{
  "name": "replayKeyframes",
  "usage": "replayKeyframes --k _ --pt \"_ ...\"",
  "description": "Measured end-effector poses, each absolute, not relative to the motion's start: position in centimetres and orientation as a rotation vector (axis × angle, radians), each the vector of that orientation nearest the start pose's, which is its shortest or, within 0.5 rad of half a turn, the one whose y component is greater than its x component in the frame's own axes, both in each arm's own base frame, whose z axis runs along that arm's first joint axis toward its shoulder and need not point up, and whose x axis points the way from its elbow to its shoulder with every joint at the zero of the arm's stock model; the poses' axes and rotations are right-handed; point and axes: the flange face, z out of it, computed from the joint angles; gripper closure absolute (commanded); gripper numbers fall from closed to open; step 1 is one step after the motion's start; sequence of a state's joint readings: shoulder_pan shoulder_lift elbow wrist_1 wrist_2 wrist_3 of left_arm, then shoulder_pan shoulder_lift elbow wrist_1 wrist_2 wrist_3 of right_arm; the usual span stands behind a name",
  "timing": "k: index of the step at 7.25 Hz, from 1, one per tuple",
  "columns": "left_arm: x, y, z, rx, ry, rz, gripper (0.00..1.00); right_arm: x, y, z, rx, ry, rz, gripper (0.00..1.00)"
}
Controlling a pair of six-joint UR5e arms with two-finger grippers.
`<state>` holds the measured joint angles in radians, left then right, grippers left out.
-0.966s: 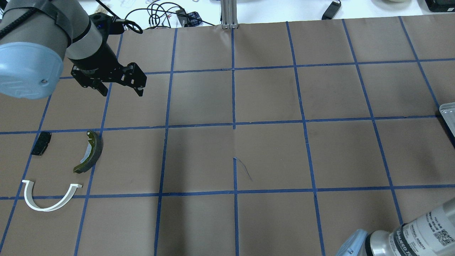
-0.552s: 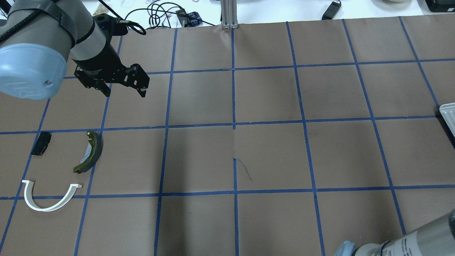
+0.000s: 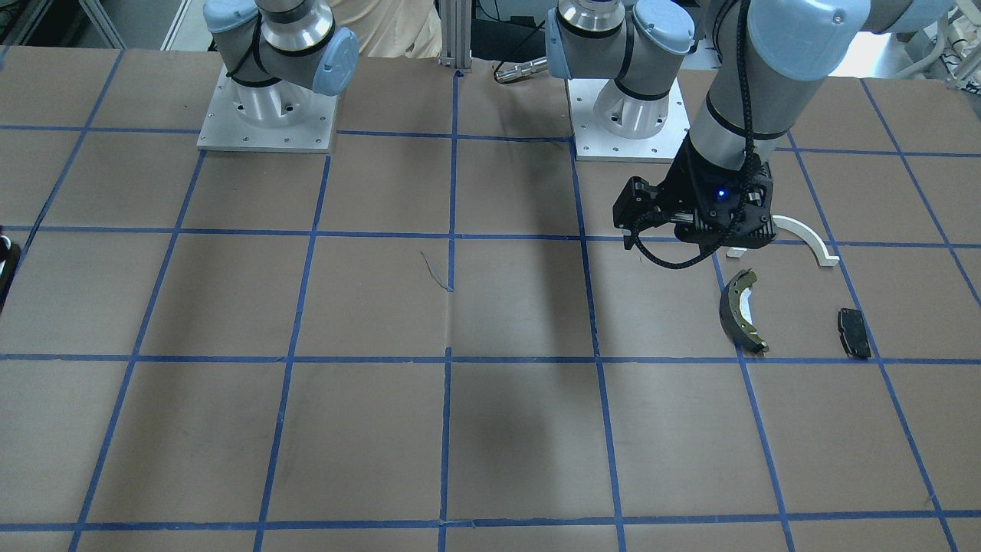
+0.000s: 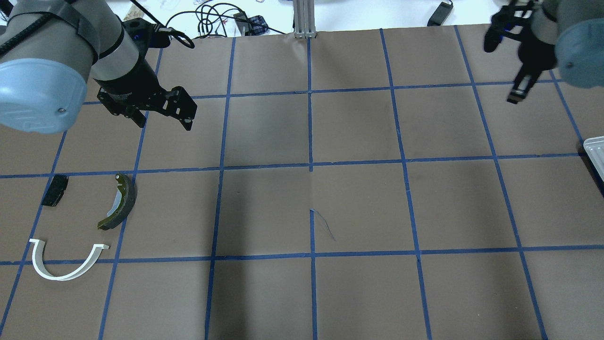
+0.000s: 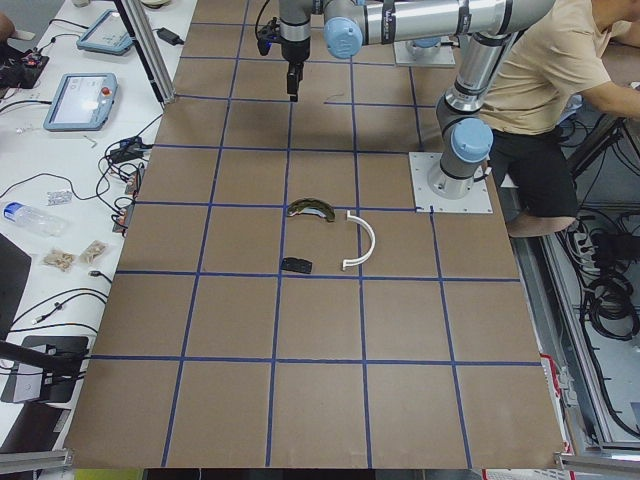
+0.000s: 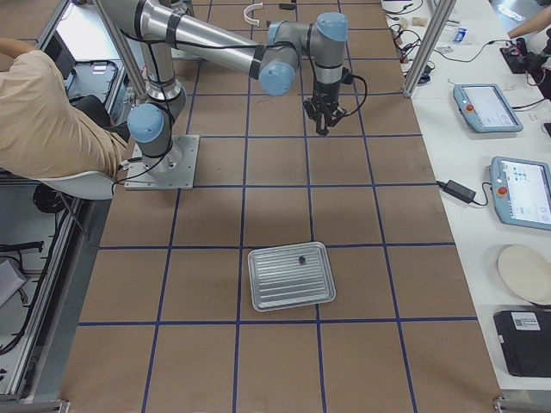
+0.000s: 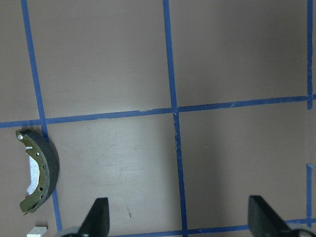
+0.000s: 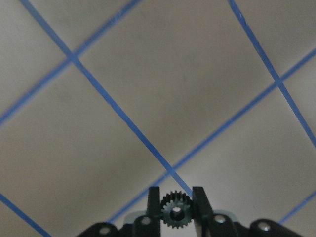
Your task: Place bearing gear from tray to pile
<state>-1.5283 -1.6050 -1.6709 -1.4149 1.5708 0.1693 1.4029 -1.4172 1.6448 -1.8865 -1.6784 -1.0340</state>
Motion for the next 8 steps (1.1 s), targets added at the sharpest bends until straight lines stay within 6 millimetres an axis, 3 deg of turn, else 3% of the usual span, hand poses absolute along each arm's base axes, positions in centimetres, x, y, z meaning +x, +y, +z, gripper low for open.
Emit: replayKeyframes --k 2,4,6,7,8 --pt "-10.9 -51.1 43.8 0.204 3.132 -0.037 0.00 12.8 -55.8 38.4 -0.893 2.985 -0.088 1.00" --pt "-10.8 -51.1 43.8 0.206 3.132 -0.036 0.00 22.3 -54.2 34.3 -0.556 3.021 -0.049 1.00" --pt "-10.8 -51.0 43.8 0.242 3.129 -0.036 0.00 32.2 -52.8 28.3 -0.319 3.038 -0.049 1.00" --pt "-10.8 -51.0 43.8 0.261 3.127 -0.037 0.00 36.3 -51.4 25.9 -0.263 3.035 -0.051 1.00" --pt "-10.8 -51.0 43.8 0.271 3.127 -0.037 0.00 38.8 -50.3 24.0 -0.200 3.029 -0.026 0.90"
